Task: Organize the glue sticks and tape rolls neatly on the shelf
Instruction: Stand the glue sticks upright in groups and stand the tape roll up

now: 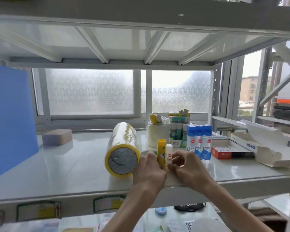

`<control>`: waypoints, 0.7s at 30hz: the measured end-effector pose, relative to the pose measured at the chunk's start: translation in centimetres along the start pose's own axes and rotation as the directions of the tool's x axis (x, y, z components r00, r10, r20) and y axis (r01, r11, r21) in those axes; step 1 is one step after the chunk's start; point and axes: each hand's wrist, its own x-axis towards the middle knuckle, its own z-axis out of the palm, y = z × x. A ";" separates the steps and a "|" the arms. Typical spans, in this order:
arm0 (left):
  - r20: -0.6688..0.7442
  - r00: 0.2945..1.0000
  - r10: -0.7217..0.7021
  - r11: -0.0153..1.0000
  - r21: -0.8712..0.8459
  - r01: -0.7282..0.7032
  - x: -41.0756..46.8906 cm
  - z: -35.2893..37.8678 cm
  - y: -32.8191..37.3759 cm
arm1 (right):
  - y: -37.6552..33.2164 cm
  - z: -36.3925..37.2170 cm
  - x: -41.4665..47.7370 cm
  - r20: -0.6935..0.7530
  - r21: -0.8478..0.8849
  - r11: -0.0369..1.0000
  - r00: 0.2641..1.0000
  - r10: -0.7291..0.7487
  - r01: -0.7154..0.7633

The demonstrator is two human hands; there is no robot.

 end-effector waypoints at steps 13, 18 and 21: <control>-0.032 0.999 0.027 0.995 0.094 -0.024 0.3 0.9 -0.5 | 1.1 0.3 0.5 -0.003 -0.056 0.998 1.000 -0.023 0.023; -0.040 0.998 0.047 0.991 0.126 -0.041 0.3 1.2 -0.7 | 1.4 0.0 0.6 -0.004 -0.069 0.997 1.000 -0.023 0.023; -0.040 0.998 0.054 0.988 0.144 -0.048 0.3 1.3 -0.7 | 1.3 0.0 0.4 -0.003 -0.067 0.998 1.000 -0.020 0.019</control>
